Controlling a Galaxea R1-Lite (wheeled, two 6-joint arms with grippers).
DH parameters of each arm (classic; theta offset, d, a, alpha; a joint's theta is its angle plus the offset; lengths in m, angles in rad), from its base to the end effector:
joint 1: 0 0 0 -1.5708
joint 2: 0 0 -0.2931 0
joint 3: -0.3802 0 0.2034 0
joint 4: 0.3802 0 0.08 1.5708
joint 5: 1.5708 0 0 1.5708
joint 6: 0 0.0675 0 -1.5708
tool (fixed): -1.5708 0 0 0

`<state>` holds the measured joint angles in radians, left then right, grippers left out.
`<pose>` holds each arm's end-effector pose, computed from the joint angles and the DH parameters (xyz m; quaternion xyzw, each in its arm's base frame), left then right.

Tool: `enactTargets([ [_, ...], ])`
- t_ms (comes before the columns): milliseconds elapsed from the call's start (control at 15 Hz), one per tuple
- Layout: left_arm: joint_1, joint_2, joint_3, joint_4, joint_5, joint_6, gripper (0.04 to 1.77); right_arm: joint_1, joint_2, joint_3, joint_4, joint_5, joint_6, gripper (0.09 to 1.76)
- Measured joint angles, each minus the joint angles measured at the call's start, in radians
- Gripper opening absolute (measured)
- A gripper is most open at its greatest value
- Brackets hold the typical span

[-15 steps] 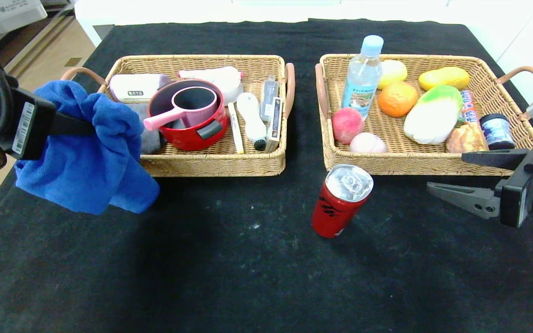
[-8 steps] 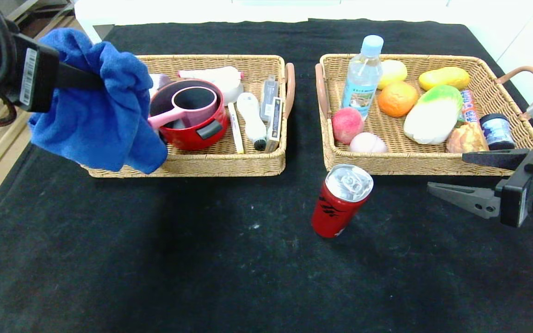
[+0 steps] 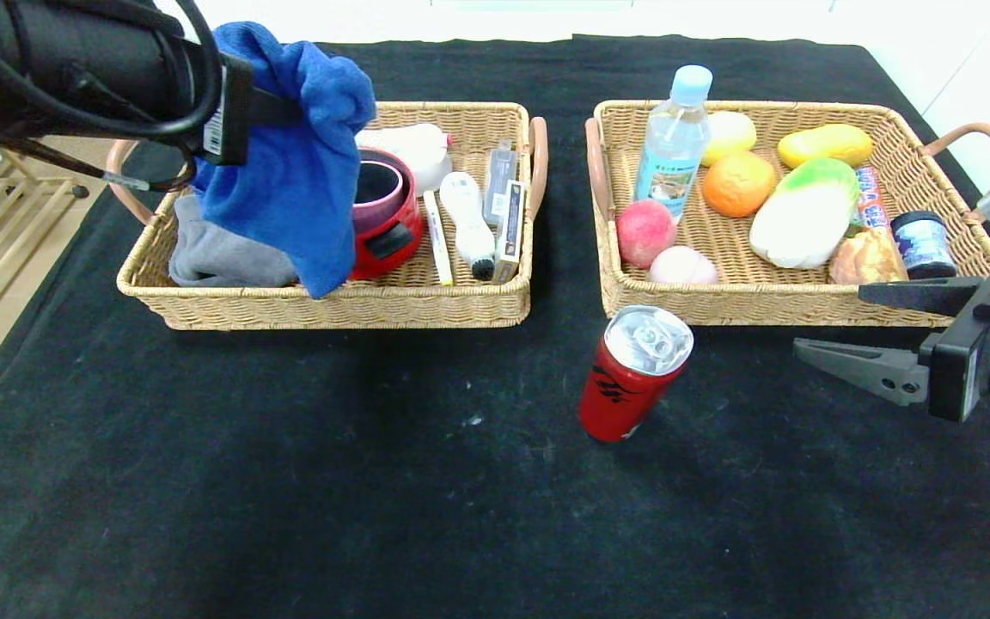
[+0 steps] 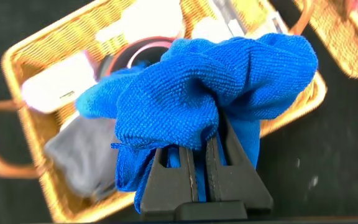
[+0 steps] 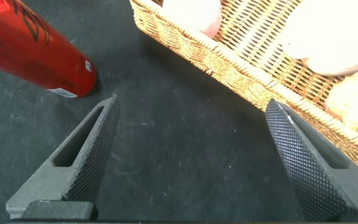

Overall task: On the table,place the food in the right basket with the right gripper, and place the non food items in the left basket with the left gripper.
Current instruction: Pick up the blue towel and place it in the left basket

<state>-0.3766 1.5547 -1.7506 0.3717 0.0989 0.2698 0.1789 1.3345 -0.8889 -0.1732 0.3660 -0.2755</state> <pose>0.2914 -0.1081 0.3781 0.1532 0.0660 -0.1481 0.9748 0.2635 0.0722 0.2332 -0.1185 0.0973 0.2826 0.9469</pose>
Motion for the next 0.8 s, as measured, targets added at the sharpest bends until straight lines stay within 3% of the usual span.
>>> enactTargets([
  [400,-0.024,0.120,0.011,-0.221,-0.009,-0.090,0.19,0.000,0.002,-0.001,0.000,0.000,0.000,1.71],
  [800,-0.025,0.229,0.014,-0.377,-0.025,-0.101,0.19,0.000,0.006,-0.001,0.000,0.000,0.000,1.71],
])
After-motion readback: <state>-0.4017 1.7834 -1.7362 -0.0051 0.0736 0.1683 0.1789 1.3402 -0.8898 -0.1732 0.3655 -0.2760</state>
